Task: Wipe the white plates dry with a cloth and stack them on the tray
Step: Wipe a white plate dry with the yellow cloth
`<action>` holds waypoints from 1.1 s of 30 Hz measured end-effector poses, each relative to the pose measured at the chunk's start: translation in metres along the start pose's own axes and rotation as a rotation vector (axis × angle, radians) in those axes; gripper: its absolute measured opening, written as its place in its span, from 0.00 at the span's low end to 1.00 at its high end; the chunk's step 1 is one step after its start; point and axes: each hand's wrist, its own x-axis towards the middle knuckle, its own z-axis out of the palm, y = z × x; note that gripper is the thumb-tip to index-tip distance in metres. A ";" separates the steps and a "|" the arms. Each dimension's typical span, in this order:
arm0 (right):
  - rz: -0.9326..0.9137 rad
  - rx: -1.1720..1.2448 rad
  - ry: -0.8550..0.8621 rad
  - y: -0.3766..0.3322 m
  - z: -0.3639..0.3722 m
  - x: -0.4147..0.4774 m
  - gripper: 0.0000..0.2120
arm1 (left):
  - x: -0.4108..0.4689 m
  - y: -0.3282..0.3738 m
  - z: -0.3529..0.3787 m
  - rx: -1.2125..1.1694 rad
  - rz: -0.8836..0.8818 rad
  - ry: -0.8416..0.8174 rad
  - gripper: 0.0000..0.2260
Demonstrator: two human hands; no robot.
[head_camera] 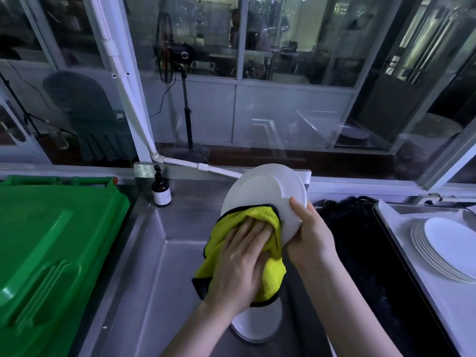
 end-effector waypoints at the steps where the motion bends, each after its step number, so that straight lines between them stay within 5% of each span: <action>1: -0.009 -0.014 -0.004 -0.002 -0.002 0.001 0.14 | -0.006 -0.004 0.001 -0.016 -0.037 0.020 0.18; 11: -0.004 -0.029 -0.050 0.005 0.002 -0.007 0.14 | 0.009 -0.002 -0.001 -0.019 0.052 -0.020 0.17; 18: -0.012 -0.150 -0.098 0.011 -0.005 -0.017 0.11 | 0.021 -0.039 -0.018 -0.173 -0.368 -0.002 0.21; 25: -0.045 -0.145 -0.141 0.020 0.000 -0.018 0.11 | 0.004 -0.015 -0.026 -0.073 -0.076 -0.069 0.17; 33: -0.035 -0.159 -0.161 0.018 0.006 -0.022 0.11 | 0.016 -0.043 -0.034 -0.015 -0.269 -0.041 0.20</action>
